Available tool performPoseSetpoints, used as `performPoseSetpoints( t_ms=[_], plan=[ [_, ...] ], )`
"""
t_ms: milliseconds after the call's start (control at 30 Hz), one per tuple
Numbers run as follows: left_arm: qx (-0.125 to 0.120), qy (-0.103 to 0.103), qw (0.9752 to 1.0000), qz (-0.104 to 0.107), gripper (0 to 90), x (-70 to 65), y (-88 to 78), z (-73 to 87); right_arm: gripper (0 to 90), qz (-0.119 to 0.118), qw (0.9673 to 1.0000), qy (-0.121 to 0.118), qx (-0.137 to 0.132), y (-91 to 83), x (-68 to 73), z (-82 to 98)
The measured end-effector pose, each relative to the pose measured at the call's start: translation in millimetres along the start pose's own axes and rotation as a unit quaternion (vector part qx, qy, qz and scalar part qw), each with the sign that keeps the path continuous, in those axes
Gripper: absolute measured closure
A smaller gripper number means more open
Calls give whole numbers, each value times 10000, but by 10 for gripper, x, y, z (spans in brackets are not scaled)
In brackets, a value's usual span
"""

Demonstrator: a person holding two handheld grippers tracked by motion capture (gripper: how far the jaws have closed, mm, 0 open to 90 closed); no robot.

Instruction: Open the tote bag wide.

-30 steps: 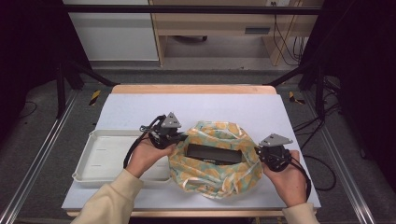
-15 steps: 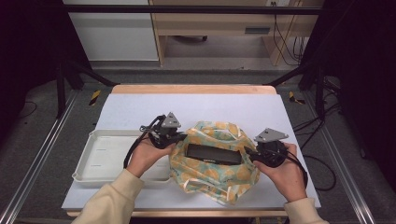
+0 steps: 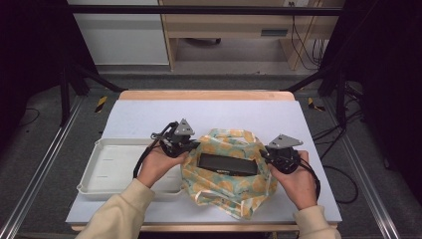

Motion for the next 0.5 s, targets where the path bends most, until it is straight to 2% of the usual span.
performPoseSetpoints(
  t_ms=[67,167,367,500],
  plan=[
    [78,97,9999,-67,890,3,57,-16,882,11,10000,73,-26,45,-46,20],
    [306,233,9991,-197,889,24,197,-12,896,28,9999,113,35,145,-98,69],
    [571,187,9980,-220,888,68,394,30,899,-101,9994,234,242,381,-150,249],
    [813,222,9962,-213,888,94,487,96,899,-238,9987,352,293,490,-167,341]
  ],
)
Point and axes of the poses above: each handheld gripper's, and its own axes: y roughly forward along the jaws, z roughly out of its underside, x roughly to its left, the point moved 6 cm from there along y, roughly forward along the jaws, and after that the axes turned 1 degree about -z, right-handed, at the moved point
